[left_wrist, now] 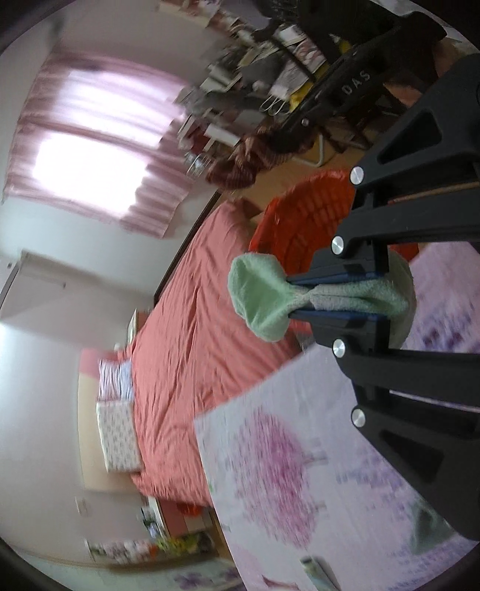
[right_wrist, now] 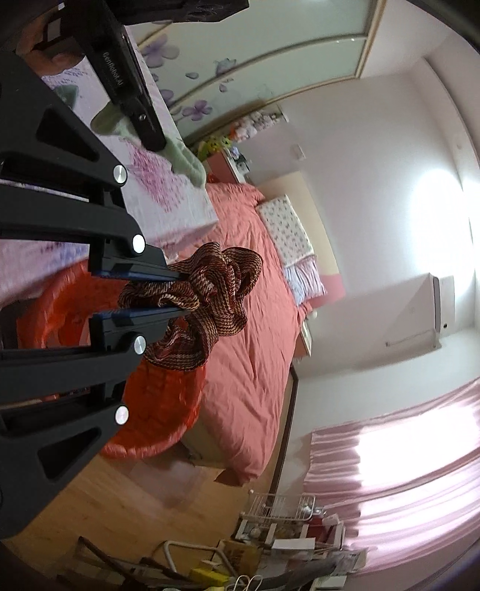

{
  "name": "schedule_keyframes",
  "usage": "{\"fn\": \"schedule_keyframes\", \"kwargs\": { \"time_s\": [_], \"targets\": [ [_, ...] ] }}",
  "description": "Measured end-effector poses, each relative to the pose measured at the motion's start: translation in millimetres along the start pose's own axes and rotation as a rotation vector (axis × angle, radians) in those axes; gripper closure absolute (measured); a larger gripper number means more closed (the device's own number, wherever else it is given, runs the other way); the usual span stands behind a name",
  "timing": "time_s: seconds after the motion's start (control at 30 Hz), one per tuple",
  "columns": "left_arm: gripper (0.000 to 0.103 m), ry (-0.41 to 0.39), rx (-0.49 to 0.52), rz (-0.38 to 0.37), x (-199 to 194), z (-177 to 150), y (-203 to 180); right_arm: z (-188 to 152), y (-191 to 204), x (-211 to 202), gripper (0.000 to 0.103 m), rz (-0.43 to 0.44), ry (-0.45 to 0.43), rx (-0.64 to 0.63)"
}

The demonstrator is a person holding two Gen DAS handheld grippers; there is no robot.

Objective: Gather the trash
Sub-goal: 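Open both tools to drop the sock and scrunchie into the basket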

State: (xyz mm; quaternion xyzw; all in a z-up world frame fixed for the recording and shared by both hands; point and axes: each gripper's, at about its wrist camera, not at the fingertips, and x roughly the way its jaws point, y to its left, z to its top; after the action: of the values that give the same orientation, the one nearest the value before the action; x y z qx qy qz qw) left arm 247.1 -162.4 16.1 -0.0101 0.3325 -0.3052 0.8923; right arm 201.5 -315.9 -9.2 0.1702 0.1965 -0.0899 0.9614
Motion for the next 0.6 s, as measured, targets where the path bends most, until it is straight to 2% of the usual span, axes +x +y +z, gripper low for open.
{"fn": "schedule_keyframes", "kwargs": {
  "time_s": [0.33,0.4,0.47,0.53,0.6],
  "targets": [
    [0.087,0.067,0.087,-0.053,63.8,-3.4,-35.8,-5.3,-34.1,15.5,0.09,-0.015,0.018,0.057],
    [0.079,0.084,0.093,-0.033,76.3,-4.4,-36.4,-7.0,-37.3,19.8,0.084,-0.004,0.033,0.067],
    [0.061,0.101,0.086,-0.019,85.9,-6.6,-35.9,-8.7,-43.4,22.7,0.077,0.005,0.042,0.086],
    [0.055,0.107,0.082,0.006,92.4,-9.4,-31.2,-11.7,-45.9,25.3,0.068,0.006,0.052,0.096],
    [0.053,0.113,0.08,0.029,93.8,-11.7,-24.2,-14.2,-47.6,26.1,0.06,-0.001,0.059,0.098]
  ]
}}
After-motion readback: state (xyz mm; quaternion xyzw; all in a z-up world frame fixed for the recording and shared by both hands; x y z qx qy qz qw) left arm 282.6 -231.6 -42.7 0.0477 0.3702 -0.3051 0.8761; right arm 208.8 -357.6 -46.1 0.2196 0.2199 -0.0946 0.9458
